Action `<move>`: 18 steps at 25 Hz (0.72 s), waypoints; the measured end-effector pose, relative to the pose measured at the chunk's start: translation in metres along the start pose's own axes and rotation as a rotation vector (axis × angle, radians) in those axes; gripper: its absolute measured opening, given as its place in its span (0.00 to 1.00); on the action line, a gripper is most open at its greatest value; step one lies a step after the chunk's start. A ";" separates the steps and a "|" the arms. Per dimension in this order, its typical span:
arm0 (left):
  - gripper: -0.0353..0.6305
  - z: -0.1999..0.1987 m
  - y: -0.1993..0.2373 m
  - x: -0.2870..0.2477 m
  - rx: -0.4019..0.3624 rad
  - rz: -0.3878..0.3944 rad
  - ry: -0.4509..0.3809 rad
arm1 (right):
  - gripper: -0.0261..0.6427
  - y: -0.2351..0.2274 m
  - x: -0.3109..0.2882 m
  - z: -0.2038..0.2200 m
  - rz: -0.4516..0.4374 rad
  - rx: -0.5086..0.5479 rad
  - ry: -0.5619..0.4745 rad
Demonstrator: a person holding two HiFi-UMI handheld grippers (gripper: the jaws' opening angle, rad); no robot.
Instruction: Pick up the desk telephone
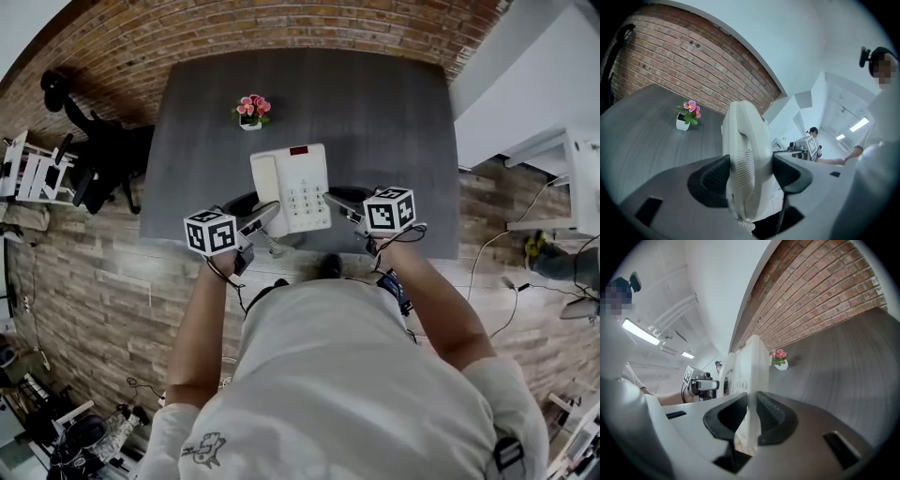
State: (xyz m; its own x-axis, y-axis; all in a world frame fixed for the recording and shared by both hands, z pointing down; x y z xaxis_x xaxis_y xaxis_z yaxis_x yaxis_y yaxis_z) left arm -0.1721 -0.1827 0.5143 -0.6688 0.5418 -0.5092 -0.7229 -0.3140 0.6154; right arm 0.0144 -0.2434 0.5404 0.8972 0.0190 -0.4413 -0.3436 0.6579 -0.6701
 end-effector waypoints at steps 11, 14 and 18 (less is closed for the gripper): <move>0.51 0.048 0.000 0.073 -0.019 0.039 -0.013 | 0.14 0.077 -0.027 0.045 0.032 0.010 -0.018; 0.51 0.051 0.002 0.075 -0.014 0.041 -0.007 | 0.14 0.079 -0.029 0.049 0.033 -0.006 -0.018; 0.51 0.050 0.002 0.076 -0.011 0.044 0.014 | 0.14 0.081 -0.029 0.050 0.040 -0.027 -0.016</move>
State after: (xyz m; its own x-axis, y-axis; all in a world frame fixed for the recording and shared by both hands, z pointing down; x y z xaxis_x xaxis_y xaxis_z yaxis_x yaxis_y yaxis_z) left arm -0.2162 -0.1031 0.5070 -0.7023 0.5165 -0.4899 -0.6946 -0.3463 0.6306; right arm -0.0257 -0.1529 0.5293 0.8867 0.0572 -0.4587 -0.3867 0.6356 -0.6682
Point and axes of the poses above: the fingertips, and each gripper's own axes: x backward along the fingers, y to its left, z out of its underside, the point moved 4 cm from there along x, backward along the fingers, and after that the axes turned 8 degrees about y, right-handed, at the moved point
